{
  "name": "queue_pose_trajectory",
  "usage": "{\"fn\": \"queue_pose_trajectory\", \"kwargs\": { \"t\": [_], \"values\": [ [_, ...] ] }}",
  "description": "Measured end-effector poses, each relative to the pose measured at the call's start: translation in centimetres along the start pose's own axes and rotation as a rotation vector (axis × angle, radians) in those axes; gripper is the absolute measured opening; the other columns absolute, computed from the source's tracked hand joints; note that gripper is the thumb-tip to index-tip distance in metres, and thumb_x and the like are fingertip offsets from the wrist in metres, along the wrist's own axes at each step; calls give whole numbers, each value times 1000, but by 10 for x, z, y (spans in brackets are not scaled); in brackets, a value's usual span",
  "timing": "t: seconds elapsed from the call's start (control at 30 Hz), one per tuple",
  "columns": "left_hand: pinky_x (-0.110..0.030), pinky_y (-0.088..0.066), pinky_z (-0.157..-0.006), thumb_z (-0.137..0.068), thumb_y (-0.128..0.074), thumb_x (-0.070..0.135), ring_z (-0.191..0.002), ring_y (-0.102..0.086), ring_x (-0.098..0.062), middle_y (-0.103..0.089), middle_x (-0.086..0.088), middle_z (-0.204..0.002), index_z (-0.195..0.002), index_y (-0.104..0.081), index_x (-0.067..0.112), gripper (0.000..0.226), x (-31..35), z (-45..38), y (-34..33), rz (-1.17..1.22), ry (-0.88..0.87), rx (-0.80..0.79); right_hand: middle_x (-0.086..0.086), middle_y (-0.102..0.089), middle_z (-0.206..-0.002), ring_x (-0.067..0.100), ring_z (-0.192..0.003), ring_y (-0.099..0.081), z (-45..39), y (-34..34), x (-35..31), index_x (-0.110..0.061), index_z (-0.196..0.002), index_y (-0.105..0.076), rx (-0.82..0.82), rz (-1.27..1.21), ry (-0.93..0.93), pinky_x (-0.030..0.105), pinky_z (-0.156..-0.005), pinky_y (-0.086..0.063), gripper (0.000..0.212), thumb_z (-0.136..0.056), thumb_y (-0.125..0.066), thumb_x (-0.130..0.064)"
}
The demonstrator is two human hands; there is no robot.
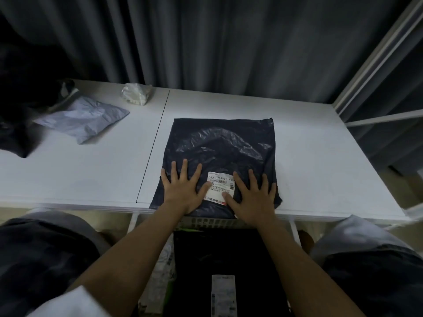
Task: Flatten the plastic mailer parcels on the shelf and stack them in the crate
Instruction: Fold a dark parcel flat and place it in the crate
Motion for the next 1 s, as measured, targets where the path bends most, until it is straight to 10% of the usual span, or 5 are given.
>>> {"fn": "queue_pose_trajectory", "kwargs": {
  "t": [0.13,0.27,0.5,1.0],
  "values": [
    [-58,-4,-114,-90,-16,71,-133,-31,-37,-31,-13,-147,-143,-30,34,66,10,18,28,-127,-44,75,8,-26,-150,38,-133,-25,16,22,10,-36,-143,-28,-18,0,-25,52,-112,-18,100,-61,3,-83],
    [-53,-17,-112,-92,-25,66,-132,-28,-31,-32,-12,-142,-136,-35,26,61,12,4,51,-83,-83,199,16,-39,-143,41,-131,-32,1,58,-3,-21,-131,-49,232,20,13,59,-111,-19,91,-71,-7,-75],
    [-68,9,-107,-86,-15,75,-140,30,-34,30,-1,-155,-147,17,43,76,25,-65,38,59,-127,71,4,22,-158,42,-141,24,-79,42,-13,-45,-148,13,147,33,45,67,-109,12,84,-75,-1,-85],
    [-72,16,-101,-72,-12,90,-136,35,-36,37,5,-151,-139,22,56,83,18,-122,12,-40,-136,-117,3,29,-156,42,-139,29,-137,15,0,-57,-141,19,-68,18,33,70,-104,17,90,-61,-4,-92]
  ]
}}
Point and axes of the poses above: each hand's wrist, its own z-axis away from the middle knuckle, its own y-axis out of the back of the hand, x = y × z, the point moved 10 cm from there along -z, towards the middle knuckle
